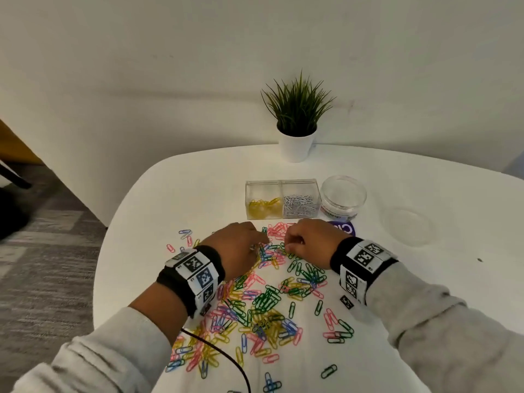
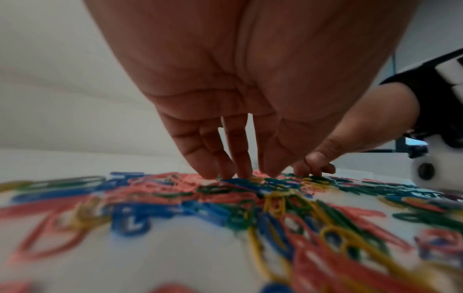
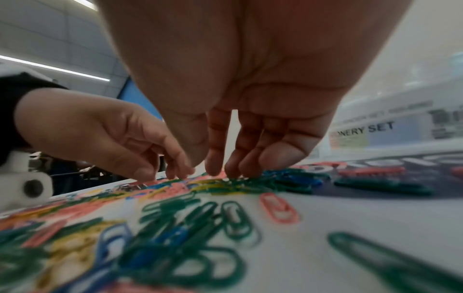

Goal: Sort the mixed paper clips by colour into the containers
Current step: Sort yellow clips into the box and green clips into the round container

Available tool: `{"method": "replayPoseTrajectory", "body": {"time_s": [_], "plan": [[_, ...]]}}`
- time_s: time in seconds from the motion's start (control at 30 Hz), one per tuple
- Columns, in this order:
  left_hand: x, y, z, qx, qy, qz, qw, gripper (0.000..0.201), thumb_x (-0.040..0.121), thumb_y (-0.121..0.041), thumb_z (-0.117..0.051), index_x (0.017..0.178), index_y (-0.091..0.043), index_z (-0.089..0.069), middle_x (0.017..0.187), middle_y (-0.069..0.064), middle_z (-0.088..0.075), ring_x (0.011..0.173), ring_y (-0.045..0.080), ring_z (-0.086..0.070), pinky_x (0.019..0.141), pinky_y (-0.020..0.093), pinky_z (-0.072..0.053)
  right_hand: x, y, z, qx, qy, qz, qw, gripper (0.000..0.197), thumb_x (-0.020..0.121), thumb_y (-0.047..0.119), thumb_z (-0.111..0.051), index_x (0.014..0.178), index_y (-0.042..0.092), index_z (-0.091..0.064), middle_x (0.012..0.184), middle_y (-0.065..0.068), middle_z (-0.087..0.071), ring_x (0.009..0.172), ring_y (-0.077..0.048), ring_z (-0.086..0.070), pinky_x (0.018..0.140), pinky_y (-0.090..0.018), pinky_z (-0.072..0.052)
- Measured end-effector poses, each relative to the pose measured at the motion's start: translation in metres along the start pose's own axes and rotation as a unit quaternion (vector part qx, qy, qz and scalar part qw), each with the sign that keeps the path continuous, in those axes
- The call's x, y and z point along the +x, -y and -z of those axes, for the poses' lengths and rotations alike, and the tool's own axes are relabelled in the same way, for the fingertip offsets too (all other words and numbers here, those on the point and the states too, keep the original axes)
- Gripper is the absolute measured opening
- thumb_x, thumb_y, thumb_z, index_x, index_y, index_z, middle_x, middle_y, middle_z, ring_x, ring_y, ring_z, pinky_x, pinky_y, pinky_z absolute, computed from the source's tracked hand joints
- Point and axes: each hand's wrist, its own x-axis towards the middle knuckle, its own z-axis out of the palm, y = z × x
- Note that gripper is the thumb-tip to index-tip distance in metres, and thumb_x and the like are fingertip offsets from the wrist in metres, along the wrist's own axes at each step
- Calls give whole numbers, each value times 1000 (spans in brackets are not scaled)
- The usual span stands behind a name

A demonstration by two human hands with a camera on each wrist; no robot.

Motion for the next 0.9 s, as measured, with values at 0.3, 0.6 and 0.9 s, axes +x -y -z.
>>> {"method": "replayPoseTrajectory", "body": {"time_s": [0.3, 0.6, 0.9], "plan": [[0, 11, -6, -25, -77, 81, 993, 24, 97, -26, -50, 116, -30, -64, 114, -5, -53, 102, 18, -59, 88, 30, -48, 1, -7, -7, 32, -69, -13, 997, 4, 87, 18, -60, 85, 20, -59, 89, 6, -53, 77, -14, -55, 71, -28, -47], [4, 15, -4, -11, -59, 137, 989, 27, 97, -37, -50, 117, -26, -62, 109, -1, -54, 103, 22, -58, 82, 30, -44, -4, -16, 0, 93, -73, -47, 992, 19, 92, 6, -41, 91, 22, -51, 74, 4, -52, 67, -16, -50, 56, -28, -37], [9, 16, -3, 25, -55, 117, 991, 20, 96, -32, -47, 102, -25, -65, 103, -2, -55, 92, 21, -59, 82, 34, -50, -5, -16, -10, -17, -12, -36, 999, 10, 95, 25, -52, 100, 28, -59, 98, 6, -47, 87, -15, -53, 75, -26, -39]]}}
